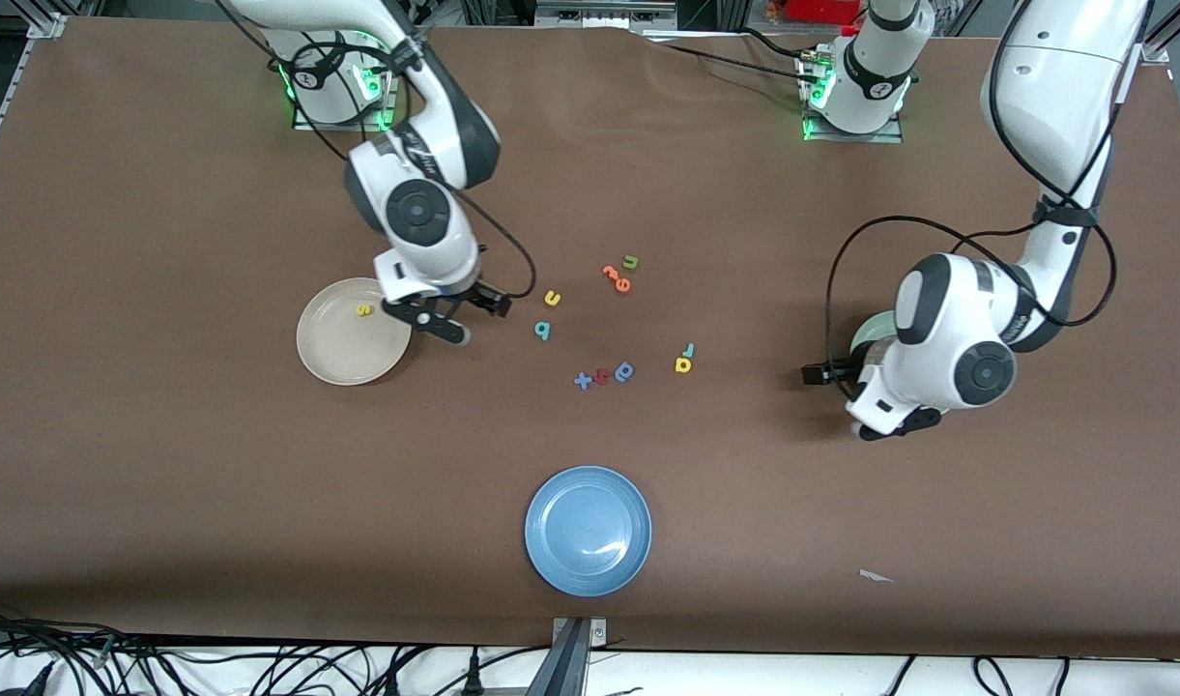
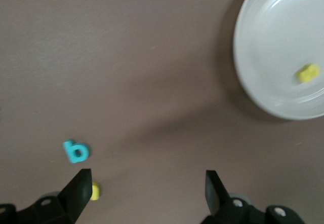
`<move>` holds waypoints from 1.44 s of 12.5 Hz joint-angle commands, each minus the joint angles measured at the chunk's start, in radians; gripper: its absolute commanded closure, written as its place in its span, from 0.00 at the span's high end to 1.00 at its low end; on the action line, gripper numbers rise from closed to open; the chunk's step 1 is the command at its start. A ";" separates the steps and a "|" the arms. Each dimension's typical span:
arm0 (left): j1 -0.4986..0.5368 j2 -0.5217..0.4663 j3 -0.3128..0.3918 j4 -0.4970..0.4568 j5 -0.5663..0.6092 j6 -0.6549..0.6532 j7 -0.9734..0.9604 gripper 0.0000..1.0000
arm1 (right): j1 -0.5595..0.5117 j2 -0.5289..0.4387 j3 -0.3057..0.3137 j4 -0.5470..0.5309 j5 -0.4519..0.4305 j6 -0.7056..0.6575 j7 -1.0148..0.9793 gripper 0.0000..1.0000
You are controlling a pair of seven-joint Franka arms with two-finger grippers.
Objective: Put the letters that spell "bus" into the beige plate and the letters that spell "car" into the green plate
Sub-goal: 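Grasp the yellow u with the right gripper while the left reaches letters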
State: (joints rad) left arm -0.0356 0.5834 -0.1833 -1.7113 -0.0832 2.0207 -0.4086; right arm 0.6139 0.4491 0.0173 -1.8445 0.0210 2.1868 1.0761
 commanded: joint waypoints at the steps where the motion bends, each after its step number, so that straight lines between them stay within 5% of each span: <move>1: -0.055 -0.002 -0.024 -0.017 0.003 0.085 -0.079 0.90 | 0.067 0.120 0.010 0.062 0.025 0.112 0.144 0.92; 4: -0.153 -0.002 -0.025 -0.099 0.007 0.267 -0.162 0.85 | 0.121 0.174 0.012 0.062 0.030 0.223 0.258 0.59; 14: -0.305 0.016 -0.028 -0.154 0.017 0.388 -0.246 0.70 | 0.147 0.215 0.013 0.048 0.030 0.226 0.266 0.50; 18: -0.306 0.045 -0.024 -0.146 0.019 0.438 -0.249 0.65 | 0.148 0.215 0.013 0.048 0.028 0.220 0.260 0.10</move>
State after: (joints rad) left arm -0.3349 0.6175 -0.2165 -1.8600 -0.0831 2.4327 -0.6410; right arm 0.7535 0.6556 0.0334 -1.8032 0.0362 2.4177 1.3334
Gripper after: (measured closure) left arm 0.344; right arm 0.749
